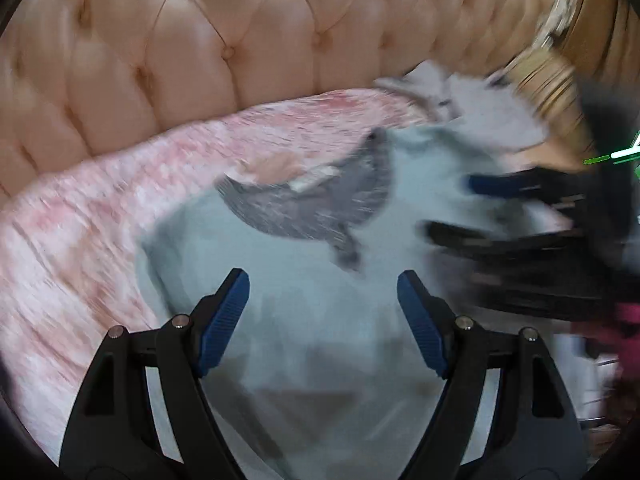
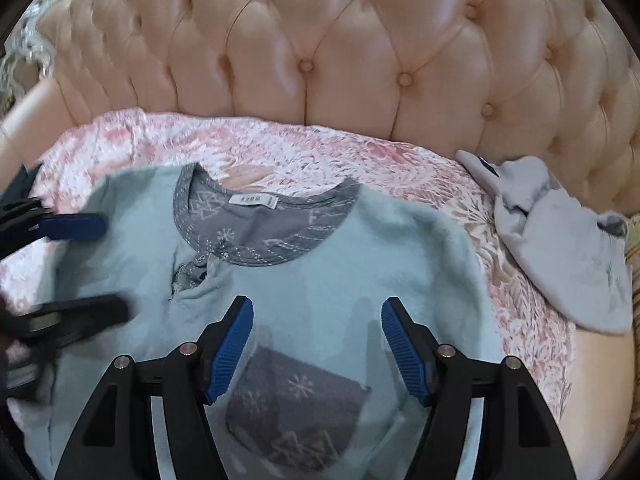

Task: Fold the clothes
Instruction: 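Lay the shirt flat on the sheet and open both tools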

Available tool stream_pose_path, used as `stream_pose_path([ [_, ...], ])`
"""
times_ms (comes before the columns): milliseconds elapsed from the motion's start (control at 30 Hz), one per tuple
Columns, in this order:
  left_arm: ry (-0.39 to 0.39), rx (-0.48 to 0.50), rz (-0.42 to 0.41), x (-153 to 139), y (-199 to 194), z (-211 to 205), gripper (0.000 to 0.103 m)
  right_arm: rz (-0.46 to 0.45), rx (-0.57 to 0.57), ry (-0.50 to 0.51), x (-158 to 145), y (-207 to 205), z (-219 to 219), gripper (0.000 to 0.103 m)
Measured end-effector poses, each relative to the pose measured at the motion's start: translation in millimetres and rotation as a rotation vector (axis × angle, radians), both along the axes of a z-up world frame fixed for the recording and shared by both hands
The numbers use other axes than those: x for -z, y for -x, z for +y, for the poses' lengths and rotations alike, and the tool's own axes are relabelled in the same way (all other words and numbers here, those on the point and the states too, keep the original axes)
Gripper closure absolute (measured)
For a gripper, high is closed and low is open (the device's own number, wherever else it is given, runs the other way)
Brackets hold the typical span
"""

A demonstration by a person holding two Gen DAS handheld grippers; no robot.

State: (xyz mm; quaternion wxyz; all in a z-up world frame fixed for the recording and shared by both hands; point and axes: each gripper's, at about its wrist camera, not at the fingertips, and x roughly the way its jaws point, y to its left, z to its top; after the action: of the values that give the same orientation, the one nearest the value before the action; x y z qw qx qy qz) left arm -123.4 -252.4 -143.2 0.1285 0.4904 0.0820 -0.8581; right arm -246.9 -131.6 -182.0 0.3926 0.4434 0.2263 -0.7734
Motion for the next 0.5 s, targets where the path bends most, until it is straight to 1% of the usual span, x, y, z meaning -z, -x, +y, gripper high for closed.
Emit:
stream_pose_path([
  [33, 0.072, 0.002, -0.022, 3.3, 8.9, 2.9, 0.024, 0.000, 0.003, -0.011, 1.2, 1.9, 4.2, 0.034],
  [67, 0.112, 0.012, -0.034, 7.5, 17.8, 2.9, 0.024, 0.007, 0.002, -0.031, 3.3, 3.0, 8.4, 0.033],
  [100, 0.131, 0.025, -0.038, 9.2, 24.1, 2.7, 0.024, 0.008, -0.002, -0.042, 5.4, 3.4, 11.2, 0.033],
  [167, 0.140, 0.044, -0.042, 9.9, 34.2, 6.2, 0.024, 0.004, -0.003, -0.060, 10.5, 4.3, 16.6, 0.033],
  [267, 0.198, 0.024, -0.110, 27.1, 50.2, 5.5, 0.024, -0.010, 0.019, -0.052, 16.8, 8.3, 22.4, 0.033],
  [333, 0.190, -0.022, -0.130, 40.5, 55.7, -7.5, 0.011, -0.022, 0.034, -0.052, 21.9, 10.3, 25.0, 0.033],
  [367, 0.166, -0.040, -0.136, 42.6, 56.6, -13.8, 0.002, -0.026, 0.038, -0.054, 24.0, 10.1, 26.2, 0.033],
  [433, 0.094, -0.069, -0.136, 40.7, 55.1, -26.1, 0.004, -0.028, 0.041, -0.043, 22.3, 9.5, 28.8, 0.033],
  [467, 0.075, -0.083, -0.112, 35.5, 51.5, -30.2, 0.005, -0.029, 0.040, -0.030, 18.9, 9.1, 29.5, 0.033],
  [500, 0.075, -0.095, -0.081, 28.9, 47.1, -32.3, 0.005, -0.028, 0.039, -0.014, 15.1, 8.8, 30.1, 0.033],
])
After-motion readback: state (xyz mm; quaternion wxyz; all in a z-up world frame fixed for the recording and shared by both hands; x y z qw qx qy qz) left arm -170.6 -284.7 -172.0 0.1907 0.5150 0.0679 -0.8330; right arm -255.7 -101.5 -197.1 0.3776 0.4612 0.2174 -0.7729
